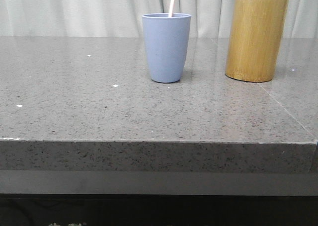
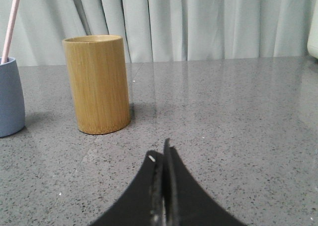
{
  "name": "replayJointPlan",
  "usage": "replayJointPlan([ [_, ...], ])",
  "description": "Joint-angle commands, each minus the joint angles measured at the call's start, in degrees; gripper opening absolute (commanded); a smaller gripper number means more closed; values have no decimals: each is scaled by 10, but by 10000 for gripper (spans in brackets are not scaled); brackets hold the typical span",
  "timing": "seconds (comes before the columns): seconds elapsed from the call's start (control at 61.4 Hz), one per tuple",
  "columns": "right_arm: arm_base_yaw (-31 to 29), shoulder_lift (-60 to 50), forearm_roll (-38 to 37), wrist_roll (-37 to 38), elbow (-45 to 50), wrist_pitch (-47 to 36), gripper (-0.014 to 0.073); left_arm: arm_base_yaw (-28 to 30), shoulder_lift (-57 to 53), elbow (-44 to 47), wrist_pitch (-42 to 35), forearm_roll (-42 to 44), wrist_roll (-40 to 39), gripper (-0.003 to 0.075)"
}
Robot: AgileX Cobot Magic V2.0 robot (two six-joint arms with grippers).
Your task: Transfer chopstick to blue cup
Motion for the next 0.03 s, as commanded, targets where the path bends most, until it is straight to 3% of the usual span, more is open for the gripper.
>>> replayJointPlan([
  [0.0, -5, -12, 0, -4, -2, -44, -67, -4, -12, 7, -43, -1, 0, -19],
  [0.016, -5, -12, 0, -4, -2, -45, -67, -4, -12, 7, -43, -1, 0, -19],
])
